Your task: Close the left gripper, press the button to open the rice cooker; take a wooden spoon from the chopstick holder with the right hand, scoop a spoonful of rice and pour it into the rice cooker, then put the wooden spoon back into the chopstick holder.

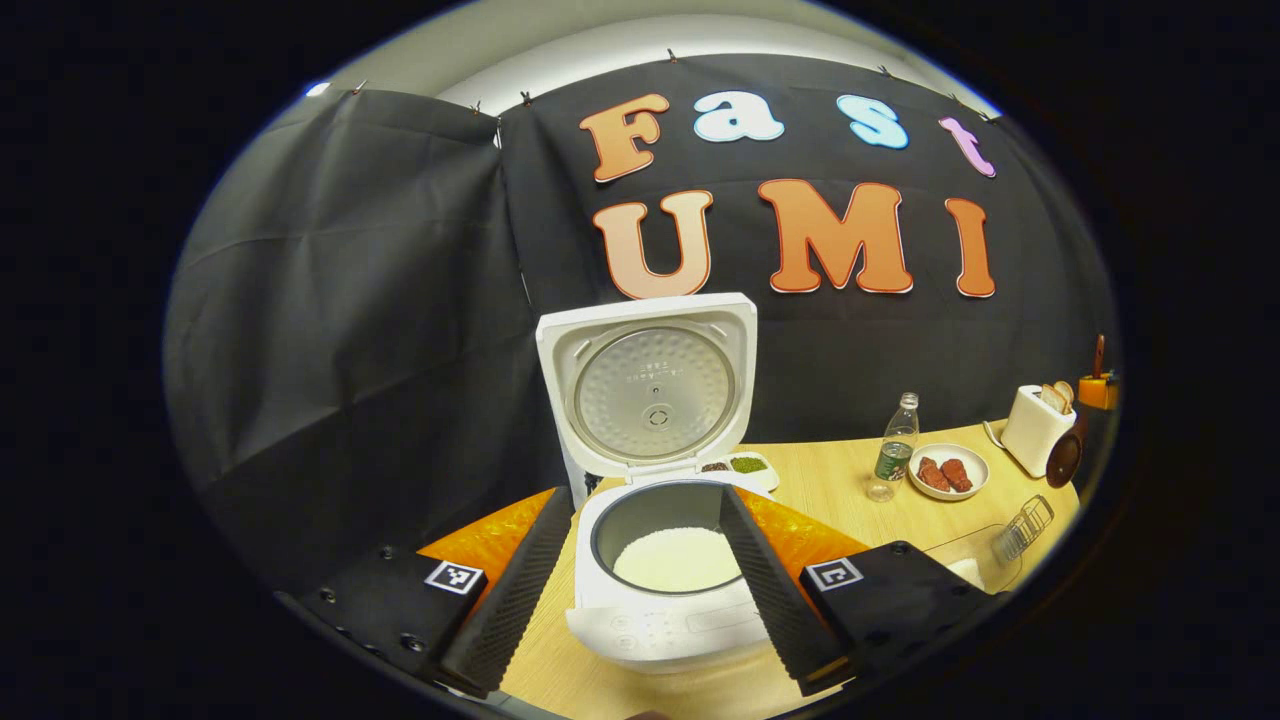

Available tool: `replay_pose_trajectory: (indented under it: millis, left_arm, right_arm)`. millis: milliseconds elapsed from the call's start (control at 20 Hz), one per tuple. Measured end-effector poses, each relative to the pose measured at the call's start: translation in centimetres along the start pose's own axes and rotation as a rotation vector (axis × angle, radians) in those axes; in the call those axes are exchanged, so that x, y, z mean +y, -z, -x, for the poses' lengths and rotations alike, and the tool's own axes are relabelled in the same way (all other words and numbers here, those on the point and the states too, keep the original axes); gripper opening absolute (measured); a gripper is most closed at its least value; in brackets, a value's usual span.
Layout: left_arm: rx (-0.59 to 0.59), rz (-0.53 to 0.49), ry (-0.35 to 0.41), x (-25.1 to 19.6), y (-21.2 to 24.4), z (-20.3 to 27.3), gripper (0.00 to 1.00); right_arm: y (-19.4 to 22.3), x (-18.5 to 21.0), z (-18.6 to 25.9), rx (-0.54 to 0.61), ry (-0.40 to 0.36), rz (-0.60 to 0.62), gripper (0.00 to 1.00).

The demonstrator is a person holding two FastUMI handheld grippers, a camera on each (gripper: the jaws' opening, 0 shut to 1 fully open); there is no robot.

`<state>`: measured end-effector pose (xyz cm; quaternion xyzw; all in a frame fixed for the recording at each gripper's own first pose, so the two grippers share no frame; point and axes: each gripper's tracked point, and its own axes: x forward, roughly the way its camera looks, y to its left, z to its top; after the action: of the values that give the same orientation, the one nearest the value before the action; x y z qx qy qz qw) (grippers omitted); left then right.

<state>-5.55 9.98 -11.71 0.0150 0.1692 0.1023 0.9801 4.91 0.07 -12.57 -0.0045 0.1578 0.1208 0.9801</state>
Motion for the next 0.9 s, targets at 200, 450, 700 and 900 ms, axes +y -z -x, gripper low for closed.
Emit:
replay_pose_trajectory:
  millis: [200, 450, 700, 900]
  left_arm:
    - [-0.024, -0.008, -0.039, -0.2, -1.2, 0.8, 1.00]
    - [-0.055, -0.021, -0.128, 1.7, -2.7, 2.2, 1.00]
    - [-0.150, -0.010, -0.177, 4.4, -8.2, 1.9, 0.98]
    - [-0.210, 0.029, -0.163, 5.6, -13.5, -0.6, 0.98]
  right_arm:
    - [4.2, -3.1, -0.5, 0.058, 0.041, -0.034, 0.08]
    - [7.6, -4.7, -2.2, 0.093, 0.031, -0.103, 0.10]
    - [11.6, -5.2, -3.7, 0.176, 0.023, -0.167, 0.13]
    - [14.0, -5.1, -4.2, 0.230, 0.027, -0.245, 0.17]
